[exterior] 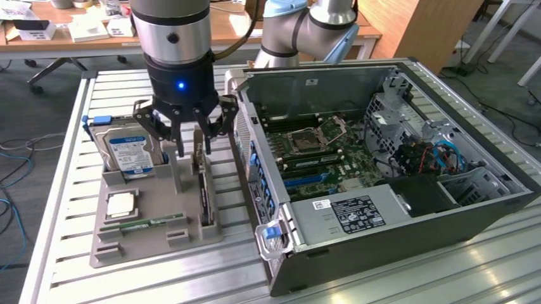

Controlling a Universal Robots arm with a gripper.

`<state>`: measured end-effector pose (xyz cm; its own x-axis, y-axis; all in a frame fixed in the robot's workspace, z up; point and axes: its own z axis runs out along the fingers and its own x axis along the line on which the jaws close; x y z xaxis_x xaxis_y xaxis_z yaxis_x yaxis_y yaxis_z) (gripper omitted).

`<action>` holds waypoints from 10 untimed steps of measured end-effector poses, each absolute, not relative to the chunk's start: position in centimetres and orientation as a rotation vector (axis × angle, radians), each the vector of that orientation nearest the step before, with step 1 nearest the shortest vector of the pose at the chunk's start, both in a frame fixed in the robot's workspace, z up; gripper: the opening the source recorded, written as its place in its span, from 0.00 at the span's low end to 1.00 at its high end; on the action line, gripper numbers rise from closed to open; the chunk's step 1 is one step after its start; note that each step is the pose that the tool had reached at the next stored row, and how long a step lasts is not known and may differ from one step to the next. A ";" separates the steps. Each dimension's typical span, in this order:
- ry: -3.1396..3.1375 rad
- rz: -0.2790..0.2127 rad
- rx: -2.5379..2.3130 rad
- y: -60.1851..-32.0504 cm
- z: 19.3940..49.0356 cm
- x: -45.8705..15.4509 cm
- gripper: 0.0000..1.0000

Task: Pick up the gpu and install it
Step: 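Pick up the gpu and move the gpu toward the slot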

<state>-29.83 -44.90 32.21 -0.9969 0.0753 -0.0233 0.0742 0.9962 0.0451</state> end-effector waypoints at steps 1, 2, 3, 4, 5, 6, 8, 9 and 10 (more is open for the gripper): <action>3.114 0.069 0.117 -44.9 32.1 -29.8 0.47; 3.114 0.069 0.117 -44.9 32.1 -29.8 0.47; 3.114 0.069 0.117 -44.9 32.0 -29.8 0.47; 3.114 0.069 0.117 -44.9 31.9 -29.8 0.47; 3.114 0.069 0.117 -44.9 31.9 -29.8 0.47; 3.114 0.069 0.117 -44.9 31.8 -29.8 0.47; 3.114 0.069 0.117 -44.9 31.7 -29.8 0.47; 3.114 0.069 0.117 -44.9 31.6 -29.8 0.47; 3.114 0.069 0.117 -44.9 31.6 -29.8 0.47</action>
